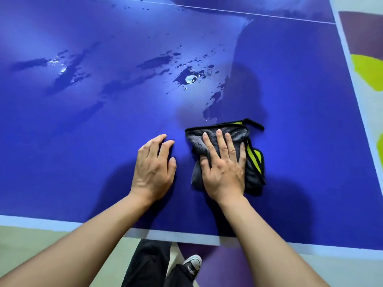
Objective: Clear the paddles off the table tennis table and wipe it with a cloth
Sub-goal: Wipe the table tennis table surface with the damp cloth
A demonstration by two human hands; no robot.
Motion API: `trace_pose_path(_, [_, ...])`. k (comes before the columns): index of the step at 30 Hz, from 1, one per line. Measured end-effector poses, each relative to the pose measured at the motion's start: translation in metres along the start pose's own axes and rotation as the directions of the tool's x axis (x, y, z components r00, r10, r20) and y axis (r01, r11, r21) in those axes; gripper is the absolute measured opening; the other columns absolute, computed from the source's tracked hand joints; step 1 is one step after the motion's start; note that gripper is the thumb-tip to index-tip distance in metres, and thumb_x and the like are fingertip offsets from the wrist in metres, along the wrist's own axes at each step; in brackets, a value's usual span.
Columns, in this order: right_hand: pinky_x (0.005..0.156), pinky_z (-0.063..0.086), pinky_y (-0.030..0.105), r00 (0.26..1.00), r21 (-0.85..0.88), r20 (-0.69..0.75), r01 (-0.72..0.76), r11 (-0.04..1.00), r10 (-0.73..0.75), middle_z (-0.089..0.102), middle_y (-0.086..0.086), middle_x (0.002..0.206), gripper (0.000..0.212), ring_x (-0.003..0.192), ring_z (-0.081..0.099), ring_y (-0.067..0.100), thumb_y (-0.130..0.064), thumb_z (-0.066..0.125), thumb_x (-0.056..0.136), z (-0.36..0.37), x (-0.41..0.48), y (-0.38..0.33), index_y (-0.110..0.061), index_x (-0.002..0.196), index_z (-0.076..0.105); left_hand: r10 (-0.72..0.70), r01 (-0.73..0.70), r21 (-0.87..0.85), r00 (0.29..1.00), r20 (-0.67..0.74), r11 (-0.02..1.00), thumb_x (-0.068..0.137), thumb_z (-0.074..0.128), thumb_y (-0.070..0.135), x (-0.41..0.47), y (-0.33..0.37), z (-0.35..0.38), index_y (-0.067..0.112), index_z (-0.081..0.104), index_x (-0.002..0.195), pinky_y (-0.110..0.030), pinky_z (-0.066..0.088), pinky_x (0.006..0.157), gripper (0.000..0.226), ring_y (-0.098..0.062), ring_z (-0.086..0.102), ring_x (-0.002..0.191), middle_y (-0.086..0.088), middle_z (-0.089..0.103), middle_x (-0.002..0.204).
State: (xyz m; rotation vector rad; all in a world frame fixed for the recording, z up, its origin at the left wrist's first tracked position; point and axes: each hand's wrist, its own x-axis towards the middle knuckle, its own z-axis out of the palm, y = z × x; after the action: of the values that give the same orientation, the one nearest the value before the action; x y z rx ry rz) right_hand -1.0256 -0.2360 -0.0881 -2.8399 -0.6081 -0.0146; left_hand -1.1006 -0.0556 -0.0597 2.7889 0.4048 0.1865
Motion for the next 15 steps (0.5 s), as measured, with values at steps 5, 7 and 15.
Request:
trace_pose_path(5, [0.126, -0.001, 0.053, 0.998, -0.018, -0.015, -0.056, 0.998, 0.055, 0.016, -0.004, 0.170, 0.062, 0.158, 0.007, 0.015, -0.052, 0.029, 0.098, 0.003, 0.086, 0.005, -0.043, 0.159, 0.024, 0.040, -0.042, 0.033, 0.998, 0.040, 0.999, 0.095, 0.045, 0.026, 0.108, -0.025, -0.001, 0.005, 0.053, 0.138, -0.047, 0.030, 0.116, 0.049, -0.039, 0.041, 0.138, -0.018, 0.044, 0.151])
trace_pose_path(7, [0.127, -0.003, 0.051, 0.997, -0.022, -0.017, -0.073, 0.997, 0.073, 0.017, -0.004, 0.170, 0.062, 0.158, 0.008, 0.015, -0.052, 0.028, 0.098, 0.004, 0.132, 0.010, -0.043, 0.159, 0.025, 0.064, -0.067, 0.055, 0.996, 0.058, 0.996, 0.096, 0.043, 0.027, 0.154, -0.035, 0.002, 0.004, 0.051, 0.141, -0.046, 0.026, 0.120, 0.052, -0.038, 0.037, 0.143, -0.018, 0.042, 0.154])
trace_pose_path(15, [0.127, -0.001, 0.049, 0.988, -0.087, 0.016, -0.154, 0.984, 0.156, 0.016, -0.005, 0.170, 0.057, 0.157, 0.008, 0.014, -0.049, 0.033, 0.103, 0.000, 0.308, 0.036, -0.044, 0.159, 0.024, 0.076, -0.081, 0.075, 0.994, 0.074, 0.994, 0.094, 0.037, 0.032, 0.196, -0.044, 0.013, 0.009, 0.043, 0.147, -0.045, 0.020, 0.123, 0.059, -0.032, 0.030, 0.148, -0.012, 0.036, 0.158])
